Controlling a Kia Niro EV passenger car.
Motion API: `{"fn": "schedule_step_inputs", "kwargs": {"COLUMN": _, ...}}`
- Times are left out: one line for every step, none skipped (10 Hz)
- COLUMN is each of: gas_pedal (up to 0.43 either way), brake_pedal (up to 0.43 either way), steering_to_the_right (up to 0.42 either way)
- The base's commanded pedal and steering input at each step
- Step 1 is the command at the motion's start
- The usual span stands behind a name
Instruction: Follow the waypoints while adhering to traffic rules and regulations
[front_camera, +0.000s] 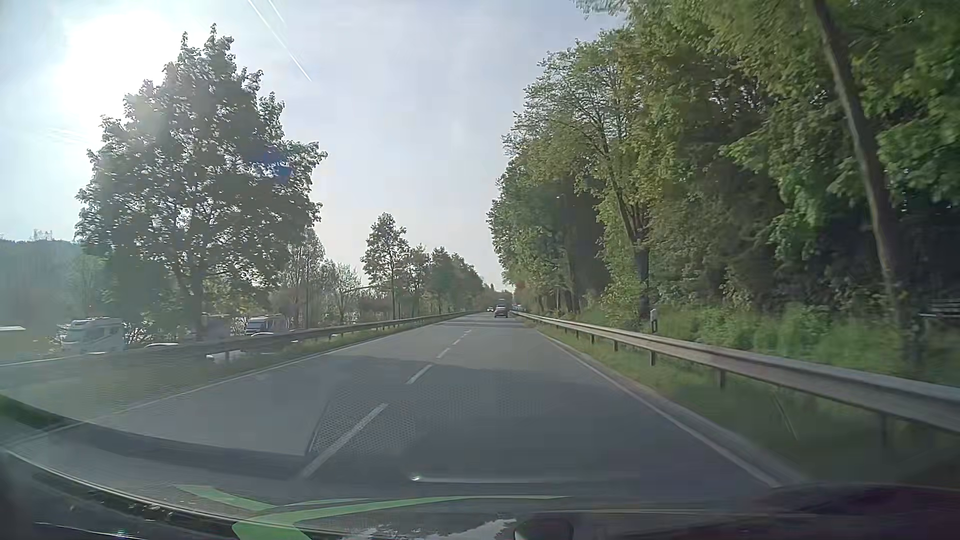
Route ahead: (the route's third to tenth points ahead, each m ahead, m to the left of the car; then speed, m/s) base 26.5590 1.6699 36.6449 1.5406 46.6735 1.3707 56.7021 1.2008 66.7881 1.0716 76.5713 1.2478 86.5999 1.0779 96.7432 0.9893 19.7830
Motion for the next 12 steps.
{"fn": "schedule_step_inputs", "kwargs": {"gas_pedal": 0.220, "brake_pedal": 0.000, "steering_to_the_right": -0.001}}
{"fn": "schedule_step_inputs", "kwargs": {"gas_pedal": 0.220, "brake_pedal": 0.000, "steering_to_the_right": -0.001}}
{"fn": "schedule_step_inputs", "kwargs": {"gas_pedal": 0.220, "brake_pedal": 0.000, "steering_to_the_right": -0.001}}
{"fn": "schedule_step_inputs", "kwargs": {"gas_pedal": 0.197, "brake_pedal": 0.000, "steering_to_the_right": -0.001}}
{"fn": "schedule_step_inputs", "kwargs": {"gas_pedal": 0.197, "brake_pedal": 0.000, "steering_to_the_right": -0.001}}
{"fn": "schedule_step_inputs", "kwargs": {"gas_pedal": 0.197, "brake_pedal": 0.000, "steering_to_the_right": -0.001}}
{"fn": "schedule_step_inputs", "kwargs": {"gas_pedal": 0.197, "brake_pedal": 0.000, "steering_to_the_right": -0.001}}
{"fn": "schedule_step_inputs", "kwargs": {"gas_pedal": 0.197, "brake_pedal": 0.000, "steering_to_the_right": 0.000}}
{"fn": "schedule_step_inputs", "kwargs": {"gas_pedal": 0.197, "brake_pedal": 0.000, "steering_to_the_right": 0.000}}
{"fn": "schedule_step_inputs", "kwargs": {"gas_pedal": 0.197, "brake_pedal": 0.000, "steering_to_the_right": 0.000}}
{"fn": "schedule_step_inputs", "kwargs": {"gas_pedal": 0.197, "brake_pedal": 0.000, "steering_to_the_right": 0.000}}
{"fn": "schedule_step_inputs", "kwargs": {"gas_pedal": 0.197, "brake_pedal": 0.000, "steering_to_the_right": 0.000}}
